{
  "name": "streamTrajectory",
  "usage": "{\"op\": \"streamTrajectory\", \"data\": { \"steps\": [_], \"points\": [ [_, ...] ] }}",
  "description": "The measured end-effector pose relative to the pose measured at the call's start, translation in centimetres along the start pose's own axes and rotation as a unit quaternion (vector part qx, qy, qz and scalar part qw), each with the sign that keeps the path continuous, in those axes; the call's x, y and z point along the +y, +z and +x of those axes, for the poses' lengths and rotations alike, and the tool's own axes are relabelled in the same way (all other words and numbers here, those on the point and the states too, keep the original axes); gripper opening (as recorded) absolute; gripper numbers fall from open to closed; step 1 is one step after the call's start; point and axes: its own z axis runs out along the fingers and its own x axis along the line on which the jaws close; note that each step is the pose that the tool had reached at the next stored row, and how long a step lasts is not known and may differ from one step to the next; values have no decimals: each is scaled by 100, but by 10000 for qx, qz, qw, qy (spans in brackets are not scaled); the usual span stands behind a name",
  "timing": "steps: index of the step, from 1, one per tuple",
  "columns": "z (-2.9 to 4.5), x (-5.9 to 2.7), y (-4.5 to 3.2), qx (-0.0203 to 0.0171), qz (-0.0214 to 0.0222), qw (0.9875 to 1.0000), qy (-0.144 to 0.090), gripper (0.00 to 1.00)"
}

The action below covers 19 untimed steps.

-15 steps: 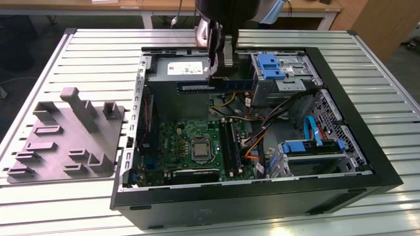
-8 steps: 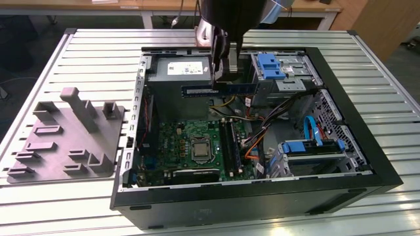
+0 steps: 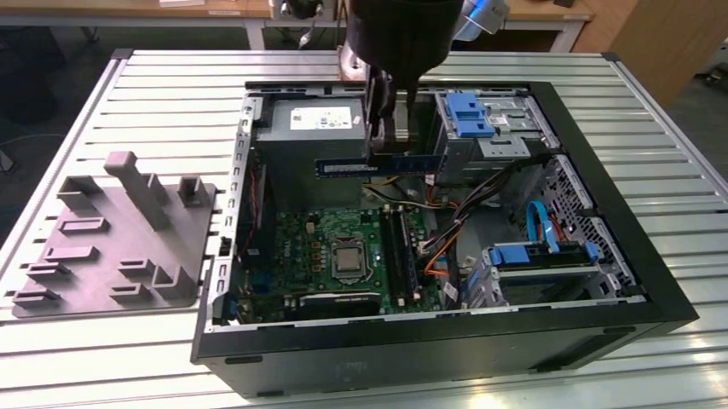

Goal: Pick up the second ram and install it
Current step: 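Pick up the second ram and move it above second insertion slot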

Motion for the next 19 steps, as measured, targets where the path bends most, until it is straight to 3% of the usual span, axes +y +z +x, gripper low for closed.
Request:
{"op": "streamTrajectory", "data": {
  "steps": [19],
  "points": [
    [-12, 65, 292, 0, 0, 10000, 0, 11]
  ]
}}
